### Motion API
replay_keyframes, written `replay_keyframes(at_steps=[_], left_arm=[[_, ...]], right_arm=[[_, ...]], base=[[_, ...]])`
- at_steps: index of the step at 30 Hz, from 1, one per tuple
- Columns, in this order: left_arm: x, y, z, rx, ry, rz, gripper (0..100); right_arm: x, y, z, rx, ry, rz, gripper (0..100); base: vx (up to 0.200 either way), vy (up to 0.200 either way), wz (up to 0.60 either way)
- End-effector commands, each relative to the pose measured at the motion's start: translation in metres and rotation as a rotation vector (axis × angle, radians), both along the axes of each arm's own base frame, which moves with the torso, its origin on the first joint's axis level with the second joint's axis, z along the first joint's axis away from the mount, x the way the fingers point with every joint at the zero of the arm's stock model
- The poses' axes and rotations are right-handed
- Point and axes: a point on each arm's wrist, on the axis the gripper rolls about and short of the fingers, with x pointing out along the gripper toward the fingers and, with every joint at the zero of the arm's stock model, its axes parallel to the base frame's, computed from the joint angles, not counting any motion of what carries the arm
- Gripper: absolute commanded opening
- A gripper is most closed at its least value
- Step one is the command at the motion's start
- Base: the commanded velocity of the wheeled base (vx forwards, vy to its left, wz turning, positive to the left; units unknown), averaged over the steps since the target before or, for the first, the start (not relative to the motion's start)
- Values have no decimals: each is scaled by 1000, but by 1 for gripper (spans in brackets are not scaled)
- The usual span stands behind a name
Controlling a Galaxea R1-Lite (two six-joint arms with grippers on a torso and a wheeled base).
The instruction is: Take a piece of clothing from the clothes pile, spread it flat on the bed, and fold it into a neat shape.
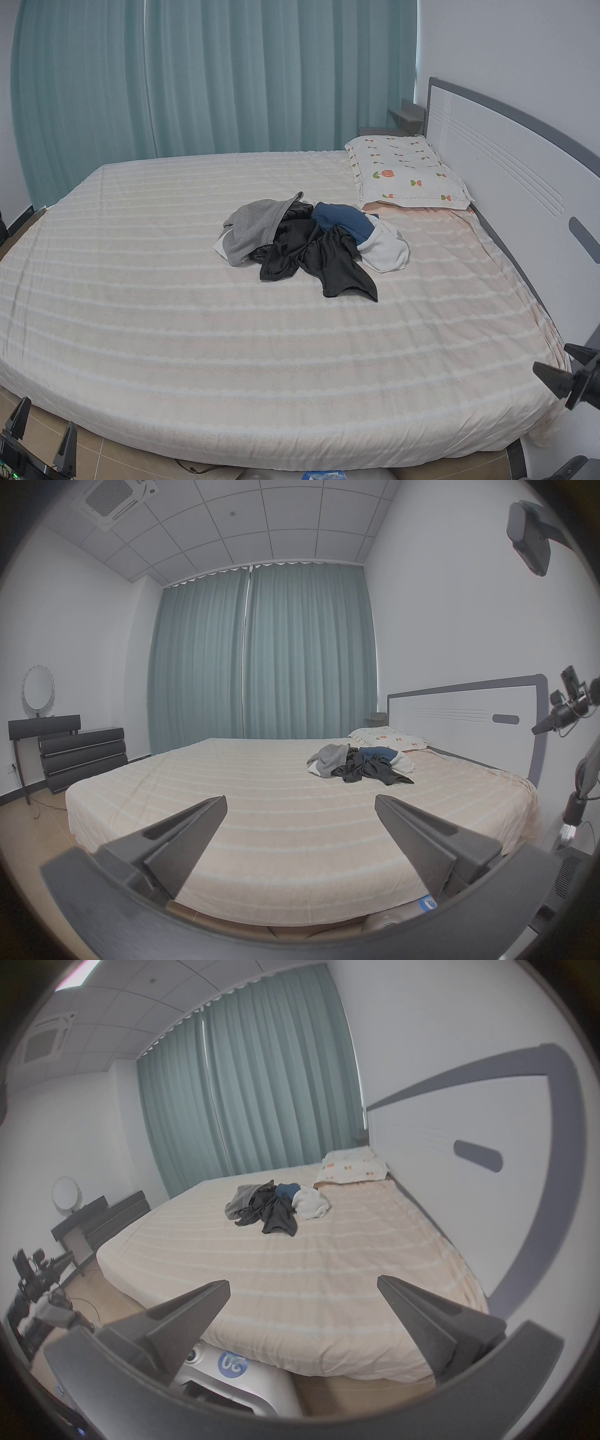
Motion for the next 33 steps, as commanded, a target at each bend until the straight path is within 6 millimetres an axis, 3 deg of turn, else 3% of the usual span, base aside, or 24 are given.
replay_keyframes(at_steps=[1, 2, 3, 4, 6, 14, 23, 33], left_arm=[[0, 0, -5, 0, 0, 0, 100], [0, 0, -5, 0, 0, 0, 100], [0, 0, -5, 0, 0, 0, 100], [0, 0, -5, 0, 0, 0, 100], [0, 0, -5, 0, 2, 0, 100], [0, 0, -5, 0, 0, 0, 100], [0, 0, -5, 0, 0, 0, 100], [0, 0, -5, 0, 0, 0, 100]], right_arm=[[194, 73, -61, 147, 351, 17, 100], [194, 73, -61, 147, 351, 17, 100], [232, 91, -79, 167, 365, -36, 100], [240, 96, -81, 178, 362, -41, 100], [277, 117, -93, 241, 364, -65, 100], [349, 152, -130, 296, 396, -137, 100], [388, 171, -151, 326, 451, -173, 100], [414, 180, -176, 298, 419, -234, 100]], base=[[0, 0, 0], [0, 0, 0], [0, 0, 0], [0, 0, 0], [0, 0, 0], [0, 0, 0], [0, 0, 0], [0, 0, 0]])
